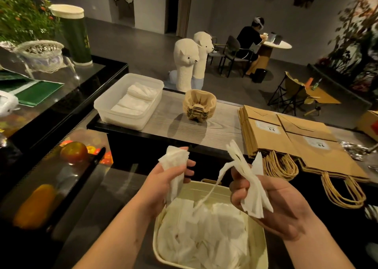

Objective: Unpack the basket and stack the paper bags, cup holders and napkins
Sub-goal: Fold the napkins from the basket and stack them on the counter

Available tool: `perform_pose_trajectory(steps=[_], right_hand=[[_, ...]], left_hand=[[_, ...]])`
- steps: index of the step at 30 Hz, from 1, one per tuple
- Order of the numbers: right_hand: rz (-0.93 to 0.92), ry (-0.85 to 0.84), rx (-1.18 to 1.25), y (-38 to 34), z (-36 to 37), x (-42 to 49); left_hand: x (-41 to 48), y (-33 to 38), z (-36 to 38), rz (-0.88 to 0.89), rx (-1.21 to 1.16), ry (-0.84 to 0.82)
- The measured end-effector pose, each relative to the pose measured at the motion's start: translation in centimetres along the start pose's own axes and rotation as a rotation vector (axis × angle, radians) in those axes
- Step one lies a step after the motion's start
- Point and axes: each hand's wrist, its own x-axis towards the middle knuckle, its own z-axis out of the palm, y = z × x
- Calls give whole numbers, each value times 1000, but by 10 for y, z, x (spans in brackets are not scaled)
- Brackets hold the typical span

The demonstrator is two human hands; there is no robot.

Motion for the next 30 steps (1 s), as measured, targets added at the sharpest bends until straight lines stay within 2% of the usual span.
perform_pose_trajectory(steps=[2,7,10,15,20,22,23,24,27,28,30], right_hand=[[-44,21,-66,2,11,0],[-122,167,-282,7,23,5],[-137,257,-469,14,6,9],[-233,434,-733,24,1,9],[-387,628,-1273,44,1,11],[-439,668,-1411,42,0,11],[-446,688,-1400,40,-2,10],[-430,675,-1289,37,-4,9],[-275,512,-679,27,-6,4],[-242,496,-557,24,-5,1],[-239,534,-493,18,-6,-3]], left_hand=[[-3,1,13,-76,-54,-112],[-27,-15,47,-434,-471,-236],[-33,-21,49,-442,-610,-277],[-28,-36,43,-478,-694,-239],[-28,-43,43,-429,-705,-222],[-29,-44,43,-418,-657,-205],[-28,-46,42,-427,-655,-190],[-28,-45,41,-426,-679,-189],[-26,-44,39,-395,-778,-228],[-25,-43,39,-391,-805,-238],[-22,-44,36,-367,-864,-253]])
